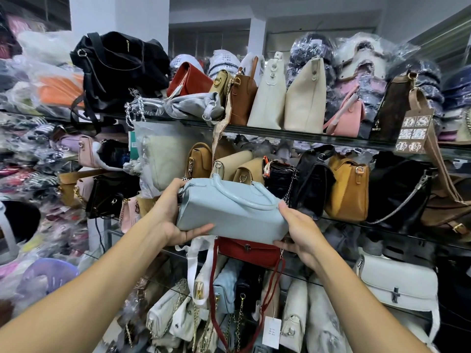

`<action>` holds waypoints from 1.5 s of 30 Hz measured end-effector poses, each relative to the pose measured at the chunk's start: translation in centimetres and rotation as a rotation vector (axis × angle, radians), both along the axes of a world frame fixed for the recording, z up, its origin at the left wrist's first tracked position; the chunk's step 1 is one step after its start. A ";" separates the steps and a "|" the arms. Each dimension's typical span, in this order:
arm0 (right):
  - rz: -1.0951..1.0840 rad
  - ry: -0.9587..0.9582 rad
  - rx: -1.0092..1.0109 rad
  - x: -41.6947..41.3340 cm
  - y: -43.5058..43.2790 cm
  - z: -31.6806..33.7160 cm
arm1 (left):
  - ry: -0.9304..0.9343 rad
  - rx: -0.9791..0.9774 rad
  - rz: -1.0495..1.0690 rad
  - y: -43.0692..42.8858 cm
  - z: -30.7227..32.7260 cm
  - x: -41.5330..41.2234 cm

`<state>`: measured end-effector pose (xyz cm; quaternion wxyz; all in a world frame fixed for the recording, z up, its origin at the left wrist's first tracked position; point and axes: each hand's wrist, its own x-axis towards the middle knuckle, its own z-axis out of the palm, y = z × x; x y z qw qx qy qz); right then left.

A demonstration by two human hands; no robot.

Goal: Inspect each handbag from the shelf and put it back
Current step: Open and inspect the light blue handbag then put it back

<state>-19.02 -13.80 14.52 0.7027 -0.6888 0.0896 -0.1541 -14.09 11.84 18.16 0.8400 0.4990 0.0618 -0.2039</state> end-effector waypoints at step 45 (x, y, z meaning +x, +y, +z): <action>-0.017 -0.285 -0.143 -3.2 -6.9 -4.0 | -1.048 0.642 -0.122 -2.1 -4.3 -1.7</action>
